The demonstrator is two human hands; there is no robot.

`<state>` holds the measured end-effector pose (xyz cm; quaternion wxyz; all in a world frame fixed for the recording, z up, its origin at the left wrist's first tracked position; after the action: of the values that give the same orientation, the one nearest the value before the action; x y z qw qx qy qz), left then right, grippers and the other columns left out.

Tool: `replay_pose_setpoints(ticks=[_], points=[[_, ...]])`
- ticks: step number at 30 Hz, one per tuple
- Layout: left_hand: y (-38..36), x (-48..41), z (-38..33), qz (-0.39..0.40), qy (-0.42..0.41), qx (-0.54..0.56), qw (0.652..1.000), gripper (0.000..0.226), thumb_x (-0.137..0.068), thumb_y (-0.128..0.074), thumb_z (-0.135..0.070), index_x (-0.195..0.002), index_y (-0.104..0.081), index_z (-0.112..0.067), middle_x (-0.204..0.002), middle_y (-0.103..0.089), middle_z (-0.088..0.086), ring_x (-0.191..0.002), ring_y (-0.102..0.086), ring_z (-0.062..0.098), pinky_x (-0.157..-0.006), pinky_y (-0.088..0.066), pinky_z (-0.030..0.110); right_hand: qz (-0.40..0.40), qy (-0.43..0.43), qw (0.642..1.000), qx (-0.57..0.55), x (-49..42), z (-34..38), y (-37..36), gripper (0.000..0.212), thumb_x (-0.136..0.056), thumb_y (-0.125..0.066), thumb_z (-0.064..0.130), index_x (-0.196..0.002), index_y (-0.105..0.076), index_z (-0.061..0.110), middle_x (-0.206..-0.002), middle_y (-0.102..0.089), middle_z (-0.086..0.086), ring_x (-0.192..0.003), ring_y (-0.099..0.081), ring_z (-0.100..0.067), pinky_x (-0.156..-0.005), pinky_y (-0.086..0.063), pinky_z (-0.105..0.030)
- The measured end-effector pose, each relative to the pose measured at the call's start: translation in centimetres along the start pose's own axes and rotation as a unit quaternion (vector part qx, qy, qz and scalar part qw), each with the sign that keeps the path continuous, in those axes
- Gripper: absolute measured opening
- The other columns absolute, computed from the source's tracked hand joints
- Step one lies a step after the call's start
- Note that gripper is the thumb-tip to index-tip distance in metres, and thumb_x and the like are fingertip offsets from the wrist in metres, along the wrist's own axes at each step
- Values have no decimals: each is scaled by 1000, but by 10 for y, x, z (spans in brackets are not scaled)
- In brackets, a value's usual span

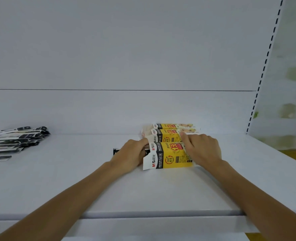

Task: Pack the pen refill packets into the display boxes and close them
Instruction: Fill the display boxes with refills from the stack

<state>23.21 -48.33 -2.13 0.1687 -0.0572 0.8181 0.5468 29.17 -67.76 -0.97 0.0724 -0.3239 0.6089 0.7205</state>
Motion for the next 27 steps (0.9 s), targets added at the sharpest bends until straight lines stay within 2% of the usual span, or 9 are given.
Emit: replay_pose_setpoints(ticks=[3, 6, 8, 13, 15, 17, 20, 24, 27], points=[[6, 5, -3, 15, -6, 29, 999, 17, -94, -42, -11, -107, -53, -11, -84, -56, 2, -62, -43, 8, -53, -35, 9, -1, -9, 1000, -30, 0, 1, 2, 56, -99, -21, 43, -54, -41, 17, -54, -48, 0, -59, -54, -23, -58, -41, -30], [18, 5, 4, 31, -4, -105, 994, 37, -86, -45, -48, -110, -56, -23, -98, -65, -6, -80, -54, 14, -70, -38, 20, -4, -9, 999, -45, 2, 2, 5, 54, -100, -22, 39, -52, -35, 17, -54, -47, -1, -62, -57, -26, -62, -46, -32], [34, 6, 20, 46, 40, -146, 987, 38, -82, -51, -60, -103, -57, -30, -93, -60, -15, -84, -55, 12, -77, -37, 26, -6, -12, 999, -52, 2, 3, 6, 54, -100, -21, 38, -52, -34, 18, -56, -49, -2, -63, -57, -26, -64, -47, -32], [41, 21, 44, 6, 94, 4, 996, 12, -83, -64, -40, -78, -61, -30, -77, -63, -10, -75, -57, 12, -66, -42, 28, -8, -19, 999, -49, 0, 4, 3, 49, -101, -20, 36, -68, -49, 13, -65, -53, -4, -71, -60, -28, -61, -42, -31], [33, 23, 39, -39, 91, 40, 994, 8, -84, -65, -32, -78, -63, -26, -79, -66, -4, -78, -59, 17, -68, -43, 29, -9, -20, 999, -44, 1, 4, 2, 43, -101, -20, 32, -87, -54, 10, -72, -54, -6, -74, -58, -28, -61, -39, -31], [26, 21, 29, -69, 90, 88, 990, 6, -83, -67, -27, -79, -68, -23, -78, -67, -4, -78, -59, 15, -65, -40, 23, 10, -31, 998, -47, 0, 4, 3, 45, -100, -16, 35, -92, -53, 10, -72, -50, -5, -72, -49, -26, -61, -34, -32], [16, 8, 12, -87, 83, 125, 985, 9, -81, -67, -14, -88, -73, -16, -86, -71, 0, -84, -64, 14, -70, -46, 22, 0, -11, 1000, -8, -1, 9, 1, 45, -101, -16, 31, -113, -56, 15, -75, -51, -2, -67, -44, -20, -49, -23, -26], [5, -2, 5, -120, 106, 151, 975, 11, -82, -67, -12, -92, -72, -12, -99, -72, 5, -98, -64, 16, -76, -43, 19, 2, -13, 1000, -8, -2, 13, 1, 55, -100, -16, 38, -88, -64, 14, -66, -49, 0, -68, -57, -24, -55, -35, -28], [5, 1, 9, -84, 101, 173, 976, 16, -85, -65, -14, -100, -69, -15, -106, -69, 1, -98, -61, 10, -69, -40, 9, -5, -9, 1000, -19, 1, 14, 4, 56, -101, -17, 38, -82, -63, 13, -66, -52, -1, -71, -61, -26, -63, -45, -31]])
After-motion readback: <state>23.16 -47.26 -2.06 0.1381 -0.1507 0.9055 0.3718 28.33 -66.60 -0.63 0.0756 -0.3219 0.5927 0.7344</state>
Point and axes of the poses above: each hand's wrist, its own x-axis away from the middle knuckle, its own y-axis out of the back of the hand, z = x × y, the point moved 3 cm from there along -x, towards the middle knuckle
